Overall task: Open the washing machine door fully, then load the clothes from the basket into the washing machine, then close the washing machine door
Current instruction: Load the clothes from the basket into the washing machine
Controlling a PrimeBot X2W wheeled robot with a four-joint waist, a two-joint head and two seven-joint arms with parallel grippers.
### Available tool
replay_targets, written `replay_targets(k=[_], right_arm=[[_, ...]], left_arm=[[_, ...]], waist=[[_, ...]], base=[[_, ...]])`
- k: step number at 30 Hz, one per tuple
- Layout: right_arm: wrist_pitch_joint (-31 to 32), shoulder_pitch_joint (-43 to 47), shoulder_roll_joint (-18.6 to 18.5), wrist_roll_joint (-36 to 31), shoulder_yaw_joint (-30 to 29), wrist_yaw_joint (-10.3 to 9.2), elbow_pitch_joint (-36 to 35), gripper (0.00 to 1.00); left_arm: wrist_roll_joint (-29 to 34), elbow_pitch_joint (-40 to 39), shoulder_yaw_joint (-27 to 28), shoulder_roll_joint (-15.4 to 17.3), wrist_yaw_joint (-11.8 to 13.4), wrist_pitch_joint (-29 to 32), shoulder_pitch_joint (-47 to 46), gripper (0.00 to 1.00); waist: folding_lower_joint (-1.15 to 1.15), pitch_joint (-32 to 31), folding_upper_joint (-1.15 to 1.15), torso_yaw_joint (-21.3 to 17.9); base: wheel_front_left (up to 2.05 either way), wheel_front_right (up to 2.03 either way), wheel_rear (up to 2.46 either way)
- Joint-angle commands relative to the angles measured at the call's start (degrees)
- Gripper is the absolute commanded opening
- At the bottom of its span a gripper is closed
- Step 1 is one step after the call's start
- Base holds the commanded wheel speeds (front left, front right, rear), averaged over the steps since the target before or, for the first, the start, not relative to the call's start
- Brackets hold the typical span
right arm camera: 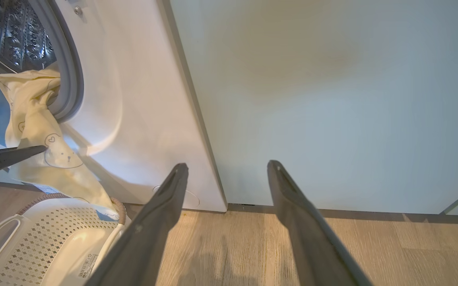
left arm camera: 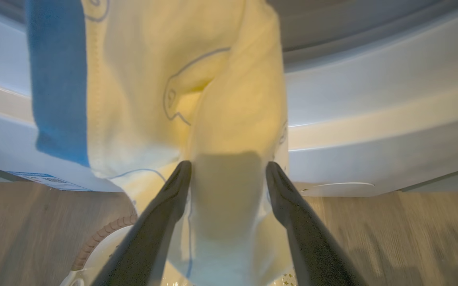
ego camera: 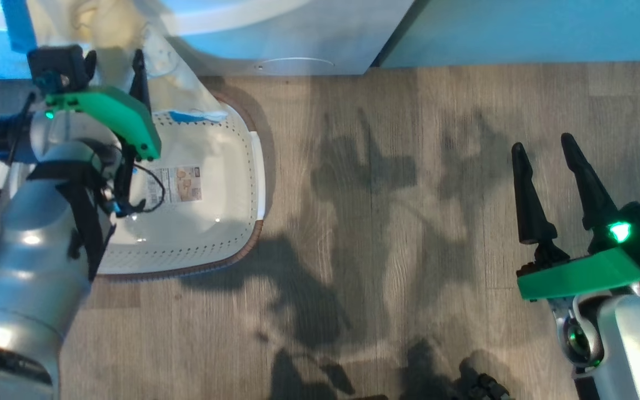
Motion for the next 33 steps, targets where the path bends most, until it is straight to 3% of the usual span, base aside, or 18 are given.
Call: replay_targets(k=[1, 4, 5, 6, 7, 9, 23, 33], right_arm=[[-0.5, -0.3, -0.3, 0.5, 1.2, -0.16, -1.8, 1.0], [-0.5, -0.6, -0.3, 0.8, 1.3, -0.16, -2.0, 1.0], [-0.5, -0.7, -0.3, 0.9, 1.4, -0.16, -2.1, 1.0], [-0.5, -0.7, -0.3, 0.9, 1.4, -0.16, -2.1, 1.0], [-0.5, -0.8, -0.3, 1.0, 1.4, -0.16, -2.2, 1.0], [-0.5, -0.8, -0.3, 1.2, 1.6, -0.16, -2.2, 1.0], [-0.5, -0.6, -0.3, 1.3, 0.4, -0.16, -2.1, 1.0], [-0.5, 0.3, -0.3, 0.9, -0.7, -0.16, -2.3, 1.0]], left_arm=[[-0.2, 1.2, 1.3, 1.8, -0.8, 0.5, -2.9, 1.0], [-0.4, 4.1, 1.0, 1.5, -1.8, 0.9, -5.1, 1.0], [-0.4, 5.0, 0.9, 1.3, -2.1, 1.0, -5.8, 0.93], [-0.4, 5.0, 0.9, 1.3, -2.1, 1.0, -5.8, 0.93], [-0.6, 5.9, 0.8, 1.1, -2.4, 1.2, -6.3, 0.69], [-0.9, 7.7, 0.7, 0.9, -3.1, 1.8, -7.4, 0.0], [-2.3, 12.1, -1.6, -0.1, -6.2, 5.8, -11.2, 0.0], [-3.4, 4.0, -4.1, 4.1, -7.0, 12.9, -14.2, 0.0]], waist=[[0.0, 0.6, 0.0, -0.4], [0.0, 1.3, 0.0, -0.8], [0.0, 1.4, 0.0, -0.9], [0.0, 1.4, 0.0, -0.9], [0.0, 1.6, 0.0, -1.0], [0.0, 1.8, 0.0, -1.1], [0.0, 1.1, 0.0, 0.6], [0.0, -0.6, 0.0, 3.0]], base=[[0.0, 0.0, 0.0], [0.0, 0.0, 0.0], [0.0, 0.0, 0.0], [0.0, 0.0, 0.0], [0.0, 0.0, 0.0], [0.0, 0.0, 0.0], [0.0, 0.0, 0.0], [0.0, 0.0, 0.0]])
